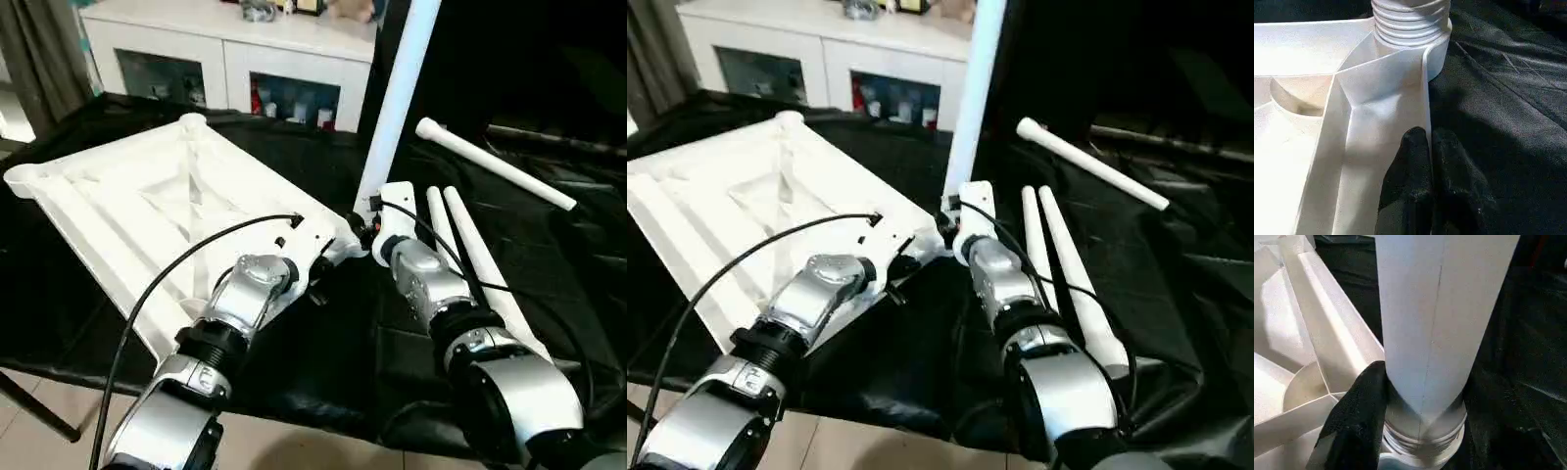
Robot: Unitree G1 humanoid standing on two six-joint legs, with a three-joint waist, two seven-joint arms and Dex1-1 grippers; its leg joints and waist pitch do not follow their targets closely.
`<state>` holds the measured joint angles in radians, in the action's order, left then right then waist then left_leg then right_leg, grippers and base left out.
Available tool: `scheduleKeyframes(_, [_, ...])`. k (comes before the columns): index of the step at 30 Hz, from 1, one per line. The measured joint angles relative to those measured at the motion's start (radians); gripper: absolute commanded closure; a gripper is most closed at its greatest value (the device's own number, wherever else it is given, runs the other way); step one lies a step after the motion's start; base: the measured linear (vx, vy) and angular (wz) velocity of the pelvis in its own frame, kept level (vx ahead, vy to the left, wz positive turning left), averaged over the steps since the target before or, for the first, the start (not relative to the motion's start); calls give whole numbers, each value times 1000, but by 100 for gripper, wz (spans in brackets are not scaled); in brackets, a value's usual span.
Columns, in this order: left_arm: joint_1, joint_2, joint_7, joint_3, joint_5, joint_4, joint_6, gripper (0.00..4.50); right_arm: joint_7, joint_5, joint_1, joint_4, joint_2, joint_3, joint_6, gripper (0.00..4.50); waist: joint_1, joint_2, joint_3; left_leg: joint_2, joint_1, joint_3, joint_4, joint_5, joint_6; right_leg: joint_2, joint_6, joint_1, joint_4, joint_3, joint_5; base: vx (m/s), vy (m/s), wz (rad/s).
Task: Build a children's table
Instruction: Rotate leg to tighten
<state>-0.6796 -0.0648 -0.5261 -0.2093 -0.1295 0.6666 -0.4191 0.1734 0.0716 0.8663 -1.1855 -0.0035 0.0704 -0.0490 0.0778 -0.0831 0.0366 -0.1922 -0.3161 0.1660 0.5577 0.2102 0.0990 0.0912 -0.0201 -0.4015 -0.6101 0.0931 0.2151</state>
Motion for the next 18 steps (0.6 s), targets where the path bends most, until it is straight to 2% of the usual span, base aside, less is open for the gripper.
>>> scheduleKeyframes(1, [0, -1, 0, 0, 1, 0, 0, 450, 2, 0, 0, -2, 0, 1, -2, 256, -2, 0, 0, 0, 0, 0, 0, 0, 0, 0, 0, 0, 0, 0, 0, 0, 0, 0])
scheduleKeyframes(2, [0, -1, 0, 0, 2, 0, -1, 450, 3, 0, 1, -3, 0, 2, -3, 200, -2, 0, 0, 0, 0, 0, 0, 0, 0, 0, 0, 0, 0, 0, 0, 0, 0, 0])
scheduleKeyframes(3, [0, -2, 0, 0, 4, -1, -1, 450, 6, 0, 2, -4, 0, 5, -4, 186, -3, 1, 0, 0, 0, 0, 0, 0, 0, 0, 0, 0, 1, 0, 0, 0, 0, 0])
scheduleKeyframes(11, [-4, -38, -1, 17, 9, -8, 6, 450, 124, 23, -1, -14, -2, 22, -3, 134, -27, 6, 5, 0, -4, 0, 0, 0, 0, 0, -1, -3, 1, 1, 0, 0, 0, 0])
scheduleKeyframes(13, [-9, -53, -17, 17, 13, -8, 16, 450, 193, 37, -14, -2, -25, 22, 9, 107, -27, 6, 6, -1, -7, 0, 2, 0, 0, 0, -2, -4, 1, 1, -7, 0, 0, 0])
scheduleKeyframes(18, [-26, -105, -96, 11, 17, -8, 71, 450, 381, 54, -81, 104, -73, 0, 51, 107, -17, 13, 10, -7, -25, 3, 8, -4, -5, -1, -10, -18, 0, 2, -33, 24, -6, 2])
